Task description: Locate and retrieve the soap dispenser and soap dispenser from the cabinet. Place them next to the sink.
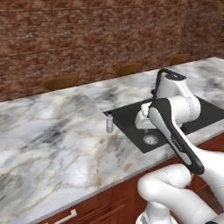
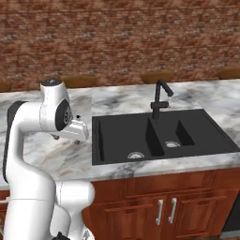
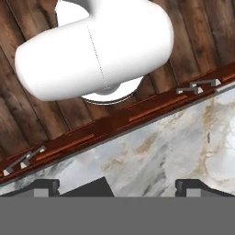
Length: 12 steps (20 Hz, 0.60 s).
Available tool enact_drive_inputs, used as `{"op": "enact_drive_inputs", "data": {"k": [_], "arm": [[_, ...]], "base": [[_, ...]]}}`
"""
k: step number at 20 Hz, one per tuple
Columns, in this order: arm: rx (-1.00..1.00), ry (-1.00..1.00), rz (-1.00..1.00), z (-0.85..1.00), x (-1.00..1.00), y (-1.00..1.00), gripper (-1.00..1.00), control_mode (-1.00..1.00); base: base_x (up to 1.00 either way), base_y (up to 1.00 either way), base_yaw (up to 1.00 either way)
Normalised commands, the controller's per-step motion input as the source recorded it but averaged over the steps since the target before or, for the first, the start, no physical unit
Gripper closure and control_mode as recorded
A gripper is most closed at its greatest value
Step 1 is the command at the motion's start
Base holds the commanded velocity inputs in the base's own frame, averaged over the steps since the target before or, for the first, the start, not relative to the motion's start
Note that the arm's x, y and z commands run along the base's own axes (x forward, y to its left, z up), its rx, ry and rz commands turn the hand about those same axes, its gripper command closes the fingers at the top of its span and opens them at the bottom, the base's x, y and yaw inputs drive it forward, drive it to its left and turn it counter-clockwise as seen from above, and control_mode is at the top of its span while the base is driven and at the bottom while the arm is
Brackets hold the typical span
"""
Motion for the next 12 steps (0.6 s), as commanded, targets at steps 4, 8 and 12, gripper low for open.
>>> {"op": "enact_drive_inputs", "data": {"k": [4, 8, 12], "arm": [[0.00, 0.00, 0.00, 0.00, 0.00, 0.00, -1.00, 1.00], [0.00, 0.00, 0.00, 0.00, 0.00, 0.00, -1.00, 1.00], [0.00, 0.00, 0.00, 0.00, 0.00, 0.00, -1.00, 1.00]], "base": [[0.00, 0.00, -0.49], [0.00, 0.00, -0.49], [0.01, 0.00, -0.49]]}}
